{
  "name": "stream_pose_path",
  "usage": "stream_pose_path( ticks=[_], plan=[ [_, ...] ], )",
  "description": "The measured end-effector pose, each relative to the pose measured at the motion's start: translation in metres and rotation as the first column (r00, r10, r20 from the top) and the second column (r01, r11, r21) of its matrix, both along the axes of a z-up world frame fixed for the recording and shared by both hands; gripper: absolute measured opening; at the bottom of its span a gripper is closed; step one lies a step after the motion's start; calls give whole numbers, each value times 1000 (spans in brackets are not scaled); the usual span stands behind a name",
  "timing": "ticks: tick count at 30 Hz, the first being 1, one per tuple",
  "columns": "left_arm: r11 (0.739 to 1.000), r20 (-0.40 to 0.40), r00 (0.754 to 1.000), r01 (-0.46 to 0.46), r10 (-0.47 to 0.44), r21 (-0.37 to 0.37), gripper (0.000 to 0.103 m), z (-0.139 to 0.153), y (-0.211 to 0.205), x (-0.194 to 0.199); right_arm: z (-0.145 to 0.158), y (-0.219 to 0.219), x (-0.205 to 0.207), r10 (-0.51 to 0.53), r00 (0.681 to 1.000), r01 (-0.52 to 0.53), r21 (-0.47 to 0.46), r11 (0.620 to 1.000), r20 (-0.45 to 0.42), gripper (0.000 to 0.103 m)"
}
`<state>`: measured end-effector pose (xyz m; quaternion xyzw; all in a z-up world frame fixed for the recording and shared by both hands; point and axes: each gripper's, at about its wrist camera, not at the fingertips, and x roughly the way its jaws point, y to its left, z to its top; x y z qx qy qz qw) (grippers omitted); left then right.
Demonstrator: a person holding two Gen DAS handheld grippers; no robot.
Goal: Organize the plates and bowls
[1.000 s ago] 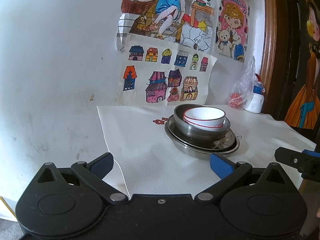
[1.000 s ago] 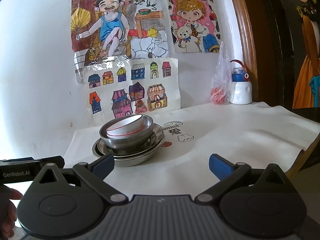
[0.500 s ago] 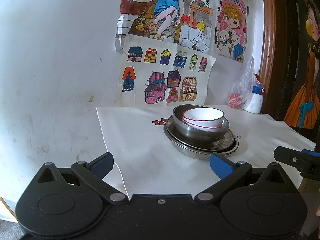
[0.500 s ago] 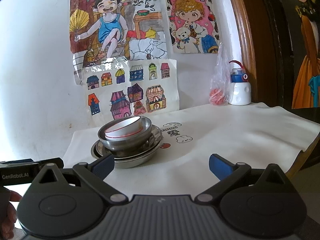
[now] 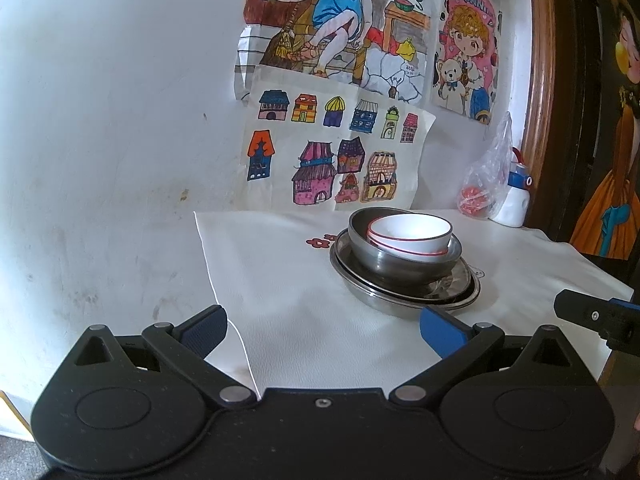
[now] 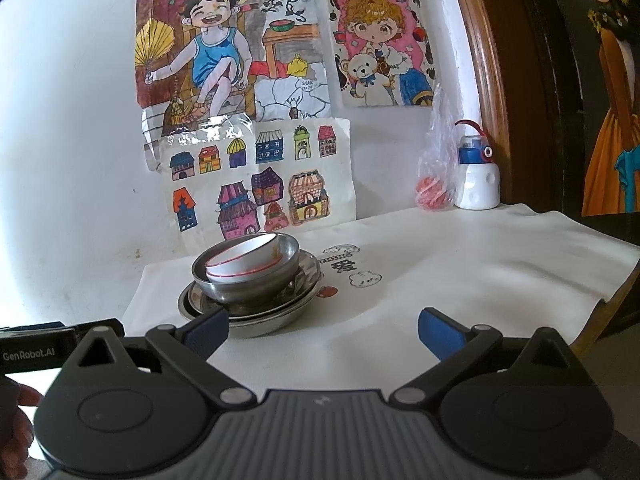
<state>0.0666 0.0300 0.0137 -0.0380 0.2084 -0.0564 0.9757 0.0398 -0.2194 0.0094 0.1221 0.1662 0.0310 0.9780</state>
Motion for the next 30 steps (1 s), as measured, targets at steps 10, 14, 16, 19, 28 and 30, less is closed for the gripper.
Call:
stream_pose_path(
  ticks=[10, 14, 16, 19, 28, 30],
  plan=[
    [1000, -7, 1000, 5, -5, 0, 102, -2, -1, 1, -1, 0, 0, 3, 1000, -3, 0, 1000, 0, 103],
    [1000, -8, 1000, 7, -7, -2, 102, -1, -1, 1, 0, 1, 0, 5, 1000, -5, 1, 1000, -2, 103],
    [1000, -10, 1000, 12, -12, -1, 102, -2, -1, 2, 0, 1, 0, 7, 1000, -7, 1, 1000, -4, 103],
    [1000, -8, 1000, 14, -14, 4, 102, -4, -3, 1, 0, 2, 1, 7, 1000, -7, 1, 1000, -5, 103],
    [1000, -28, 999, 16, -16, 24, 102, -4, -5, 4, -1, 3, 1, 8, 1000, -8, -1, 1000, -10, 103],
    [1000, -26, 1000, 13, -12, 18, 102, -3, -4, 3, -1, 3, 1, 8, 1000, -8, 1, 1000, -11, 103]
  ],
)
